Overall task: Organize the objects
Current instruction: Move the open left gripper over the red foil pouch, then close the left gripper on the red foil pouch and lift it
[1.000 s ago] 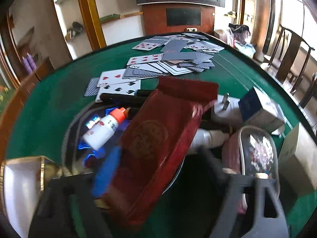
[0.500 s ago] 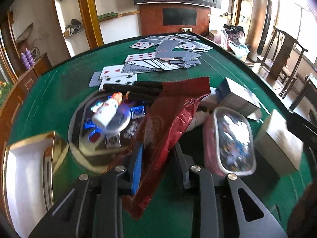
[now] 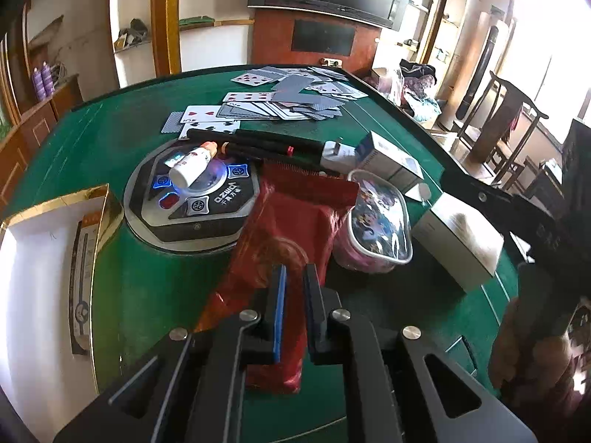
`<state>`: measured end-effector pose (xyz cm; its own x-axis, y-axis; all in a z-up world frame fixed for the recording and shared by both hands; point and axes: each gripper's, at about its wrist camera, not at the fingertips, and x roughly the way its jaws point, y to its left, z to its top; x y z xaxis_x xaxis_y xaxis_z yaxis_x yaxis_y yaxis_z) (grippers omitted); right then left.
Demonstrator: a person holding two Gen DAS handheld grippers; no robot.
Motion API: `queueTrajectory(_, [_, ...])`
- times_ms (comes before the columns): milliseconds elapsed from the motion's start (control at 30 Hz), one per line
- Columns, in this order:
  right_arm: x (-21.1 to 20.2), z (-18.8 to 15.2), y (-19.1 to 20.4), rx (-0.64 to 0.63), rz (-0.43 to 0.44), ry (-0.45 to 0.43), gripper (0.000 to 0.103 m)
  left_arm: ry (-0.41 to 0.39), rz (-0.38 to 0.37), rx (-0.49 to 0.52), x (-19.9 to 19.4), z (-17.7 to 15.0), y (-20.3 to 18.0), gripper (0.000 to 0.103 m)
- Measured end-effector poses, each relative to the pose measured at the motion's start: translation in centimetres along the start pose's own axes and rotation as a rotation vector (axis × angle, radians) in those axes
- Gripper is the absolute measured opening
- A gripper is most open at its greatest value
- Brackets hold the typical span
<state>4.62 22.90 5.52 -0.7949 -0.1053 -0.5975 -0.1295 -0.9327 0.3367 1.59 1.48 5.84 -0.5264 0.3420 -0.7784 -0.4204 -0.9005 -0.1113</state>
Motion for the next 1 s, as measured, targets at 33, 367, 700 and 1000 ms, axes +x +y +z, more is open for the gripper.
queueTrajectory(33, [0.0, 0.0, 0.0, 0.001, 0.0, 0.002, 0.103, 0.005, -0.01, 0.004, 0.0, -0.1, -0.2, 0.009])
queueTrajectory(367, [0.2, 0.0, 0.0, -0.001, 0.002, 0.01, 0.103, -0.058, -0.048, 0.064, -2.2, -0.7, -1.9, 0.077])
queueTrajectory(700, [-0.3, 0.3, -1.1, 0.054, 0.005, -0.008, 0.103, -0.052, 0.014, 0.043, -2.5, -0.3, -0.7, 0.084])
queueTrajectory(1000, [-0.1, 0.6, -1.4, 0.068, 0.01, -0.004, 0.103, -0.015, 0.063, 0.125, 0.2, 0.5, -0.8, 0.088])
